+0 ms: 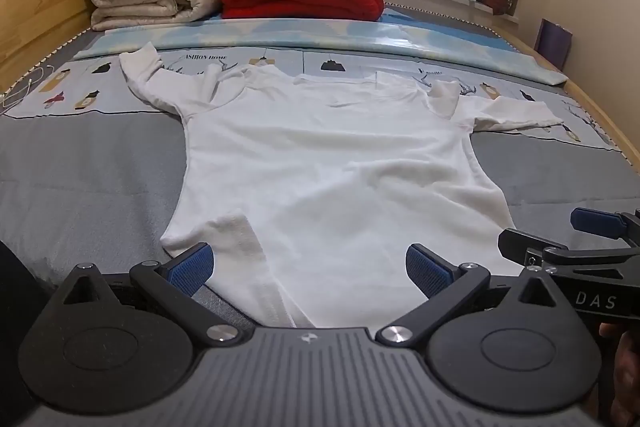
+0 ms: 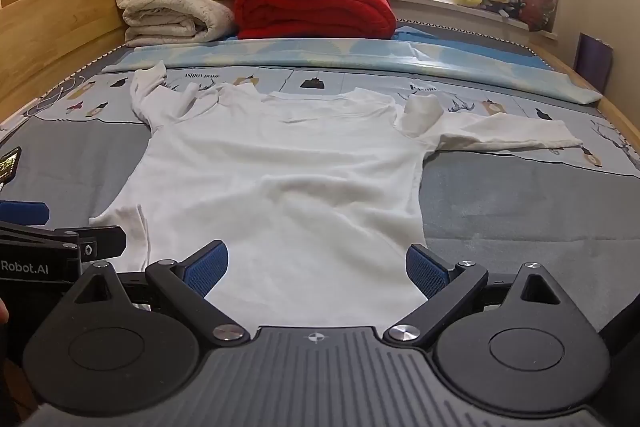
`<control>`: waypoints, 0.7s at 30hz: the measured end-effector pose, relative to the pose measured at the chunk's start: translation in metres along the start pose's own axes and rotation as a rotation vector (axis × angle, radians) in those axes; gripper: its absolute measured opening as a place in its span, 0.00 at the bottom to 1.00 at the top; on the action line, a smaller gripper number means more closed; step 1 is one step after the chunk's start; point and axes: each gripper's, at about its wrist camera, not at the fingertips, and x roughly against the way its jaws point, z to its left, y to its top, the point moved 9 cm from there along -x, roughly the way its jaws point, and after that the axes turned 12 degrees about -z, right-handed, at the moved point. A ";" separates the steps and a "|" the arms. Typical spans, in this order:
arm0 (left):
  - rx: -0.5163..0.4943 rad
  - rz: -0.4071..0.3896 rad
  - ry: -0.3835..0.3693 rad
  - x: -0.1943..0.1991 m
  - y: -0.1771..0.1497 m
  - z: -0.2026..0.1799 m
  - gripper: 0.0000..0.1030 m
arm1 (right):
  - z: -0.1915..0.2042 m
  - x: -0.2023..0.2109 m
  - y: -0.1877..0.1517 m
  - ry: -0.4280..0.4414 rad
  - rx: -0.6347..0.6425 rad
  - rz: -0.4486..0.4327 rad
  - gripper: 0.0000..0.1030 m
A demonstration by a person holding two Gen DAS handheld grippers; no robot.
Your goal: Fold small clothes
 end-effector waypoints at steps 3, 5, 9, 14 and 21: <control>0.002 0.001 0.000 0.001 0.001 0.000 1.00 | 0.000 0.001 0.000 0.001 -0.001 -0.002 0.93; 0.002 0.001 -0.001 0.002 0.001 -0.001 1.00 | 0.000 0.001 0.001 0.001 -0.002 -0.003 0.93; 0.003 -0.001 0.001 0.000 0.000 0.000 1.00 | 0.000 0.000 0.001 0.001 -0.002 -0.004 0.93; 0.002 -0.002 0.001 0.000 0.000 -0.001 1.00 | 0.001 -0.001 0.001 0.003 -0.003 -0.007 0.93; 0.001 -0.002 0.001 0.000 0.000 -0.001 1.00 | 0.002 -0.002 0.001 0.003 -0.004 -0.008 0.93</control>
